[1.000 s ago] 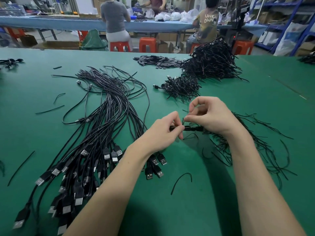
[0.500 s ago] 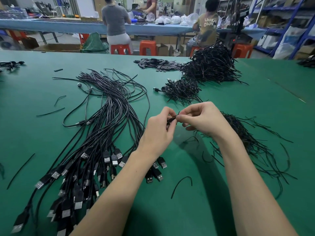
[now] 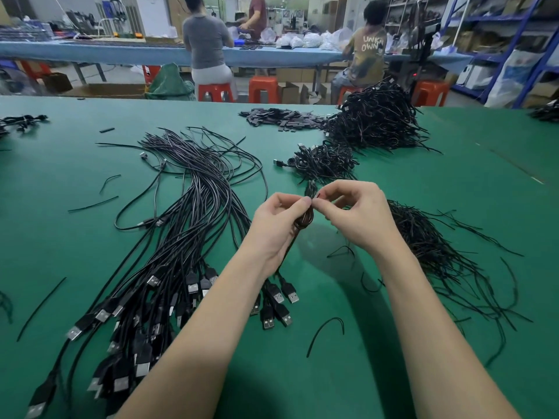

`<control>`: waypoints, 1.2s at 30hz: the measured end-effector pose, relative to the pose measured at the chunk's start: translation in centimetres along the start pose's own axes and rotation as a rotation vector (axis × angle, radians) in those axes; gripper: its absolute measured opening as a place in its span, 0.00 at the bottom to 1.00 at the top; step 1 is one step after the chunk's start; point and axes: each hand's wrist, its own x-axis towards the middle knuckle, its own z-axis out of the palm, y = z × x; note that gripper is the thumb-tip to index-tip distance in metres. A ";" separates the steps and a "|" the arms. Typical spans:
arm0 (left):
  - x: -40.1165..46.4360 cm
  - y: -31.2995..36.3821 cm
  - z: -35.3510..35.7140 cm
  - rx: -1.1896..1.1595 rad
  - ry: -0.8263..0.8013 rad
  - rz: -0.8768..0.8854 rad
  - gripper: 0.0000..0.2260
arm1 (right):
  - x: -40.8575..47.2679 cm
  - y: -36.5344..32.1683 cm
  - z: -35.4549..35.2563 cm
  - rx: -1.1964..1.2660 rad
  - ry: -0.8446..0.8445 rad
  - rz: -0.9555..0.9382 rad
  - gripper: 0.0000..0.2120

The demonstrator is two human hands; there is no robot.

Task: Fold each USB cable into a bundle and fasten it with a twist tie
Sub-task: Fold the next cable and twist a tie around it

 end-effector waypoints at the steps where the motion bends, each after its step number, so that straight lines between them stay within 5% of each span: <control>1: 0.0 -0.1 0.0 -0.075 -0.011 -0.005 0.07 | 0.0 -0.1 0.0 0.112 -0.028 0.066 0.06; 5: -0.3 -0.2 0.0 -0.171 -0.148 0.086 0.11 | 0.0 -0.2 -0.1 0.965 -0.250 0.691 0.03; 7: -0.3 0.0 0.1 -0.187 -0.176 0.093 0.11 | -0.2 -0.3 0.1 1.226 -0.325 0.851 0.02; 9: -0.2 0.3 -0.1 -0.195 -0.117 0.046 0.09 | -0.2 -0.3 0.2 0.931 -0.347 0.672 0.03; 12: 0.2 1.0 -0.8 -0.221 -0.043 -0.035 0.07 | -0.1 -0.2 -0.5 0.194 -0.176 0.053 0.13; 15: 0.2 1.3 -1.0 -0.232 -0.059 -0.102 0.09 | 0.1 0.2 -0.7 -0.088 -0.123 -0.257 0.16; 24: 0.0 1.1 -1.0 -0.198 -0.112 -0.087 0.08 | 0.0 -0.1 0.1 -0.138 0.024 -0.279 0.02; 30: -0.1 1.2 -0.7 -0.164 -0.100 0.053 0.08 | 0.1 -1.4 1.5 0.984 -0.226 0.699 0.08; 33: 0.1 1.2 -0.6 -0.162 -0.043 -0.007 0.07 | 0.0 -0.7 1.0 0.585 -0.203 0.412 0.01; 36: 0.3 1.1 -1.0 -0.196 -0.014 -0.081 0.07 | 0.0 0.2 0.0 0.010 -0.090 -0.113 0.15</control>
